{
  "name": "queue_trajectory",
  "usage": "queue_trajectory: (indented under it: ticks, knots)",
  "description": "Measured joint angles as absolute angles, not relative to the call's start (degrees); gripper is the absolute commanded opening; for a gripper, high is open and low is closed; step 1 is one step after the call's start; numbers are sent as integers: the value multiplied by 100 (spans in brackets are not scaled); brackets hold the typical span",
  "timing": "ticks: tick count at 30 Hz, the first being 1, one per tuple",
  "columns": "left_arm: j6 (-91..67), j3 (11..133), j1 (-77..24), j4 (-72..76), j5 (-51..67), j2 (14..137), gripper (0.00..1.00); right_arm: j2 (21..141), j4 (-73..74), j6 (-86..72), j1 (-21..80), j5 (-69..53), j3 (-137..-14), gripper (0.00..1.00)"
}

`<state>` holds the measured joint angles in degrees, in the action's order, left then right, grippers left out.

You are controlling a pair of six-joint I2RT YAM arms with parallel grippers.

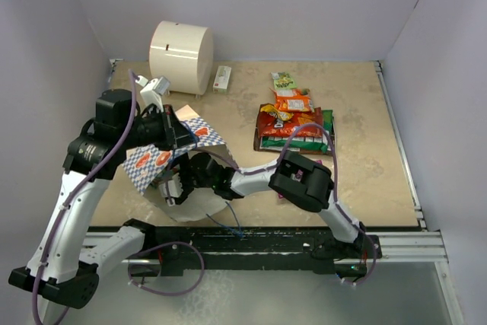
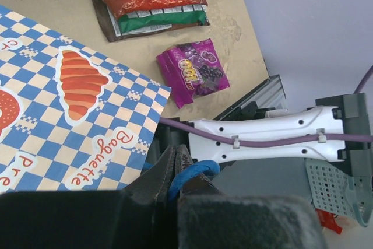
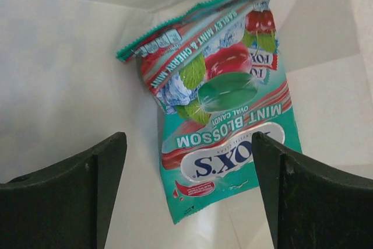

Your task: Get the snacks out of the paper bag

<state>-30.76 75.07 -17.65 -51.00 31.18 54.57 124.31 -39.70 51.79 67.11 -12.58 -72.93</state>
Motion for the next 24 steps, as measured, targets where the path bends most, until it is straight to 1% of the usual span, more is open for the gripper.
queue_trajectory:
  ticks: [6, 12, 13, 16, 19, 24]
  knots:
    - [-3085, 7507, -1765, -5043, 3321, 5579, 0, 13039, -4021, 5422, 6731, -773, -7854, 89]
    - [-3094, 7507, -1765, -5046, 3433, 5583, 0, 13572, -4169, 5583, 6748, -388, -8538, 83]
    - [-3100, 7507, -1765, -5046, 3435, 5581, 0, 13631, -4206, 5596, 6748, -377, -8595, 80]
    - [-3138, 7507, -1765, -5046, 3437, 5570, 0, 13767, -4265, 5616, 6748, -373, -8748, 63]
    - [-3194, 7507, -1765, -5057, 3433, 5533, 0, 13896, -4276, 5625, 6748, -399, -8842, 50]
    - [-3227, 7507, -1765, -5122, 3395, 5426, 0, 14009, -4257, 5618, 6748, -432, -8960, 34]
